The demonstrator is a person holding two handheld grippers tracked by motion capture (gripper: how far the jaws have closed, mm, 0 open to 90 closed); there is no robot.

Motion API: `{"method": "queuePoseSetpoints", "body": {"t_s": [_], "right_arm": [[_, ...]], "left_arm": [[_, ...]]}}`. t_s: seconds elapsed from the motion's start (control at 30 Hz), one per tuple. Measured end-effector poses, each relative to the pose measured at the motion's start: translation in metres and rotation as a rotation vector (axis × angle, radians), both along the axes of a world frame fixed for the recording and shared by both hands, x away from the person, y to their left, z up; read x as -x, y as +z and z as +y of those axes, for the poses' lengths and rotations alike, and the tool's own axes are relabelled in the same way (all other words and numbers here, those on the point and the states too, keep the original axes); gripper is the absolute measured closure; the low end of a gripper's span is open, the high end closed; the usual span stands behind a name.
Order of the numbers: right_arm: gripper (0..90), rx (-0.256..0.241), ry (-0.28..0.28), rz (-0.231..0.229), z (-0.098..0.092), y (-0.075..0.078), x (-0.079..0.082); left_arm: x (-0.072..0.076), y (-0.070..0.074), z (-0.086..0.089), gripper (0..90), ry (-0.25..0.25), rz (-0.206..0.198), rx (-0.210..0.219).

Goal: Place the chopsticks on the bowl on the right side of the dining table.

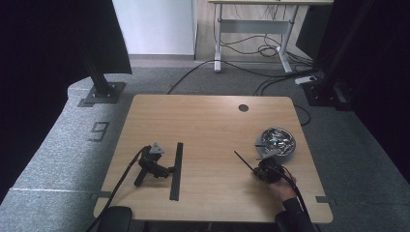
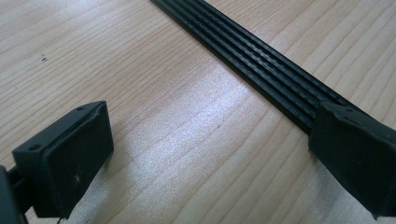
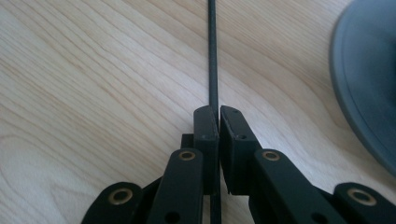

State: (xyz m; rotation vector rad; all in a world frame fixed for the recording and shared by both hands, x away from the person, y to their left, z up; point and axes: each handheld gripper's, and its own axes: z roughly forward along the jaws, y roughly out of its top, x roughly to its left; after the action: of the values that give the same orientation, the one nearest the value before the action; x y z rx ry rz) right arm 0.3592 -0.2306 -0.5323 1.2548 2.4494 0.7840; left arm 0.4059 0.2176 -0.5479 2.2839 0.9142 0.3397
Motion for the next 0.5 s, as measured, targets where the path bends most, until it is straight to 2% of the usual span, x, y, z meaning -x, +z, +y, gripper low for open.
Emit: {"method": "queuePoseSetpoints", "body": {"t_s": [0.1,0.17,0.2,0.33,0.37,0.4,0.5], "right_arm": [[84.6,0.005,-0.002,0.01,-0.002,0.001,0.0],[77.0,0.023,-0.003,0.01,-0.001,0.003,-0.001],[67.4,0.016,-0.007,0.016,-0.003,0.007,-0.003],[49.5,0.04,0.004,0.051,-0.004,0.015,-0.01],[45.8,0.058,0.013,0.075,-0.003,0.016,-0.012],[42.7,0.082,0.019,0.076,-0.002,0.017,-0.013],[38.3,0.122,0.038,0.123,0.002,0.019,-0.018]], "left_arm": [[0.0,0.0,0.0,0.0,0.0,0.0,0.0],[0.0,0.0,0.0,0.0,0.0,0.0,0.001],[0.0,0.0,0.0,0.0,0.001,0.001,0.001],[0.0,0.0,0.0,0.0,0.0,0.0,-0.001],[0.0,0.0,0.0,0.0,0.0,0.0,0.0],[0.0,0.0,0.0,0.0,0.0,0.0,-0.001],[0.0,0.0,0.0,0.0,0.0,0.0,0.0]]}}
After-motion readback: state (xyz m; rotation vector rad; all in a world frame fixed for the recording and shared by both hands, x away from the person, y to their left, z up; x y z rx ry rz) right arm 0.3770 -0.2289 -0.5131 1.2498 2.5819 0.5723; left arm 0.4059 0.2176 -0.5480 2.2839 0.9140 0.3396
